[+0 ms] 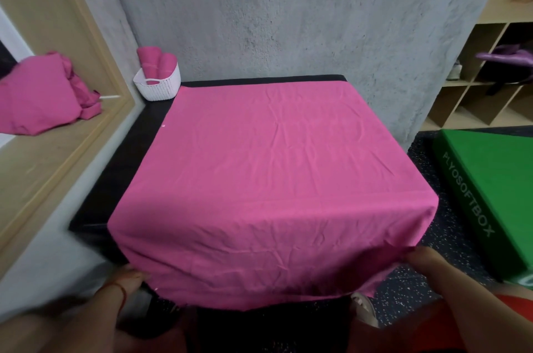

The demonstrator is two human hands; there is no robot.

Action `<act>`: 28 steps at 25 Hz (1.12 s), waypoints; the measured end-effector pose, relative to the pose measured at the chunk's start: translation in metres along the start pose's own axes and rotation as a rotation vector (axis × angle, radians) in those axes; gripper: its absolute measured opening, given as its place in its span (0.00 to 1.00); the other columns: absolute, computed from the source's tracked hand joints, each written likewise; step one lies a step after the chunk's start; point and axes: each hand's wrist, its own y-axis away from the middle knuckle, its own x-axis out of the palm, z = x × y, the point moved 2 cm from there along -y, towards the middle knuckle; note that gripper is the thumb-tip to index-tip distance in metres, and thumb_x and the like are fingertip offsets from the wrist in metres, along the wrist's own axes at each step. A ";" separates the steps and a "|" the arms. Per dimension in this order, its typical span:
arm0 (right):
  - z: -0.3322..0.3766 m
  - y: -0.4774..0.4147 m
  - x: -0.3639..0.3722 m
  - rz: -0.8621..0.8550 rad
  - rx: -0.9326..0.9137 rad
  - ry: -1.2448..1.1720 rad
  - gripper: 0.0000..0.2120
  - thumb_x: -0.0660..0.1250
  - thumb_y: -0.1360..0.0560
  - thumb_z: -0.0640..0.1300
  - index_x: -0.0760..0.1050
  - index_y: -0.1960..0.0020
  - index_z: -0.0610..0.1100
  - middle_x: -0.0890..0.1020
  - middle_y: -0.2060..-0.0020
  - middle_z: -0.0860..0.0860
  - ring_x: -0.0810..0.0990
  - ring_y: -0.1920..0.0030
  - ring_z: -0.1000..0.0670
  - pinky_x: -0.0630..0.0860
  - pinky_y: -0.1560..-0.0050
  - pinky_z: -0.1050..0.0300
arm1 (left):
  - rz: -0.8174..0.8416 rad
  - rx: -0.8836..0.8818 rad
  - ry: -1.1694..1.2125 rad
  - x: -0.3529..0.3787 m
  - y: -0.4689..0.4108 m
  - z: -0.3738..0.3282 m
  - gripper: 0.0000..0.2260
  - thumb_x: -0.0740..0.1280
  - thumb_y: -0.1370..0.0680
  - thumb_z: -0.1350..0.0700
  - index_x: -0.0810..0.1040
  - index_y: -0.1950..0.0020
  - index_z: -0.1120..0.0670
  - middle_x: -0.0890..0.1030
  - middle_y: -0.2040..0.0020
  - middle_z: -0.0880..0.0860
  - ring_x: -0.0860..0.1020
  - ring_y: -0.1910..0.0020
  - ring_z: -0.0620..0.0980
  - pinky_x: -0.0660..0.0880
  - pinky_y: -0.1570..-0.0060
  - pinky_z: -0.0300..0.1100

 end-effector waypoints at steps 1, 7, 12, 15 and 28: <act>0.004 0.006 0.000 0.004 -0.005 0.003 0.11 0.74 0.23 0.35 0.85 0.42 0.34 0.85 0.43 0.35 0.82 0.42 0.37 0.77 0.40 0.45 | 0.004 -0.005 -0.054 0.001 0.001 0.001 0.13 0.74 0.24 0.67 0.82 0.39 0.64 0.82 0.38 0.64 0.78 0.43 0.56 0.71 0.43 0.46; 0.010 0.017 -0.011 -0.096 0.044 -0.220 0.07 0.63 0.20 0.32 0.78 0.50 0.28 0.81 0.47 0.36 0.78 0.49 0.39 0.73 0.46 0.47 | -0.055 0.015 -0.147 -0.004 0.020 -0.011 0.17 0.66 0.21 0.51 0.83 0.45 0.64 0.82 0.39 0.66 0.80 0.41 0.61 0.66 0.51 0.42; 0.024 0.038 -0.050 -0.233 -0.044 -0.376 0.11 0.65 0.28 0.44 0.81 0.58 0.36 0.84 0.57 0.33 0.82 0.55 0.36 0.80 0.47 0.36 | -0.113 0.138 -0.091 -0.036 0.050 -0.060 0.26 0.57 0.34 0.49 0.84 0.51 0.67 0.82 0.51 0.61 0.77 0.48 0.54 0.67 0.49 0.45; 0.056 0.074 -0.079 -0.345 -0.099 -0.477 0.07 0.65 0.22 0.35 0.81 0.55 0.40 0.85 0.56 0.37 0.80 0.62 0.43 0.77 0.55 0.48 | -0.181 0.204 -0.019 -0.067 0.070 -0.077 0.18 0.64 0.37 0.48 0.86 0.61 0.61 0.85 0.62 0.58 0.80 0.54 0.52 0.73 0.53 0.49; 0.235 0.020 -0.187 -0.378 -0.349 -0.882 0.08 0.72 0.21 0.44 0.85 0.44 0.50 0.86 0.50 0.47 0.81 0.55 0.52 0.81 0.49 0.56 | -0.300 0.171 0.653 -0.171 -0.019 -0.236 0.18 0.61 0.17 0.60 0.73 0.67 0.54 0.68 0.81 0.45 0.63 0.84 0.40 0.55 0.83 0.28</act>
